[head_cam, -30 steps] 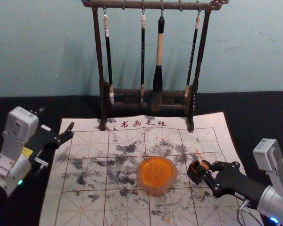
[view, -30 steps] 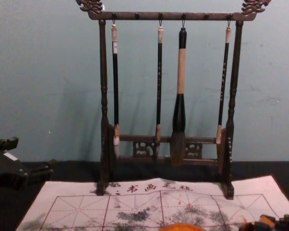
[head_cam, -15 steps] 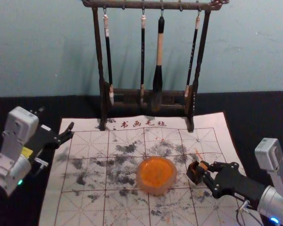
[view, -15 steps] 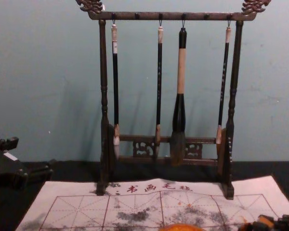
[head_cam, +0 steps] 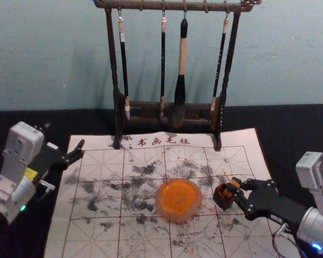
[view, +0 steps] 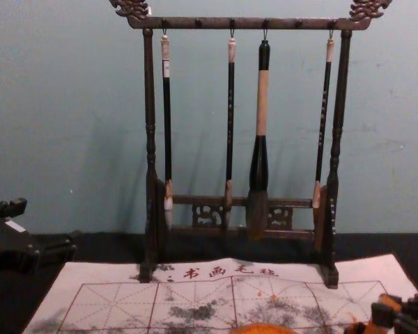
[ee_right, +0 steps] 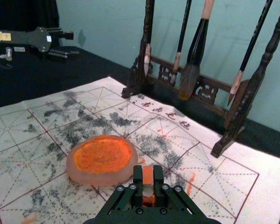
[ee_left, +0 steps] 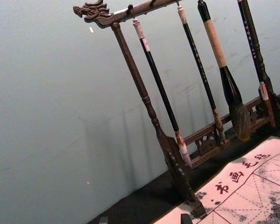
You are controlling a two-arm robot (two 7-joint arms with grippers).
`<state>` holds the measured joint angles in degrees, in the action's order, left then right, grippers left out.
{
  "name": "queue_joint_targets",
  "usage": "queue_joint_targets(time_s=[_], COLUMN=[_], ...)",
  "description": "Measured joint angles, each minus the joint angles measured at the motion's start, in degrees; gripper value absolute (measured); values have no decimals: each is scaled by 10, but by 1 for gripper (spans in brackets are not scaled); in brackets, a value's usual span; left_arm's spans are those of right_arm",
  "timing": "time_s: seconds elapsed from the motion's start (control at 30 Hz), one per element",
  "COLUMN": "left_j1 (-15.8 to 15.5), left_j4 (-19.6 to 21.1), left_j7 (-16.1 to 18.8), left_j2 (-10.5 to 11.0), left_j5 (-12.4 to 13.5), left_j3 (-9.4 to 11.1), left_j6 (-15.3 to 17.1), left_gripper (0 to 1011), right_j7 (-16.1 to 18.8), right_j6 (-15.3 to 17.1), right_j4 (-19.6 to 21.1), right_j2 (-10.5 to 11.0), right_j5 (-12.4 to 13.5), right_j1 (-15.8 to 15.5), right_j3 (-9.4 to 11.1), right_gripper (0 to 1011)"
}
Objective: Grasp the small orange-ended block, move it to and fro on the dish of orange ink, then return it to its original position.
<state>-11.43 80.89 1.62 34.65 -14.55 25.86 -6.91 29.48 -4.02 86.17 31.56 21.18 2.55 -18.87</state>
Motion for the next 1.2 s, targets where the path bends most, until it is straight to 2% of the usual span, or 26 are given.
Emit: queue_joint_targets(time_s=[0.4, 0.6, 0.7, 0.83, 1.0, 1.03, 1.2], left_j1=[0, 0, 0, 0, 0, 0, 0], left_j4=[0, 0, 0, 0, 0, 0, 0], left_j7=[0, 0, 0, 0, 0, 0, 0], left_j2=[0, 0, 0, 0, 0, 0, 0], left_j5=[0, 0, 0, 0, 0, 0, 0], left_j3=[0, 0, 0, 0, 0, 0, 0], left_j6=[0, 0, 0, 0, 0, 0, 0], left_gripper=[1001, 1001, 1001, 1001, 1001, 1001, 1001], right_j7=[-1, 10, 18, 24, 36, 36, 41], right_j6=[1, 0, 9, 35, 68, 68, 84], right_j4=[43, 56, 59, 61, 58, 58, 48], right_j2=[8, 11, 13, 17, 19, 19, 15], right_j5=[16, 27, 30, 26, 12, 12, -3], right_j1=[-9, -4, 5, 23, 53, 53, 77], right_j3=[20, 21, 14, -5, -42, -42, -72], right_gripper=[82, 82, 82, 82, 82, 82, 82])
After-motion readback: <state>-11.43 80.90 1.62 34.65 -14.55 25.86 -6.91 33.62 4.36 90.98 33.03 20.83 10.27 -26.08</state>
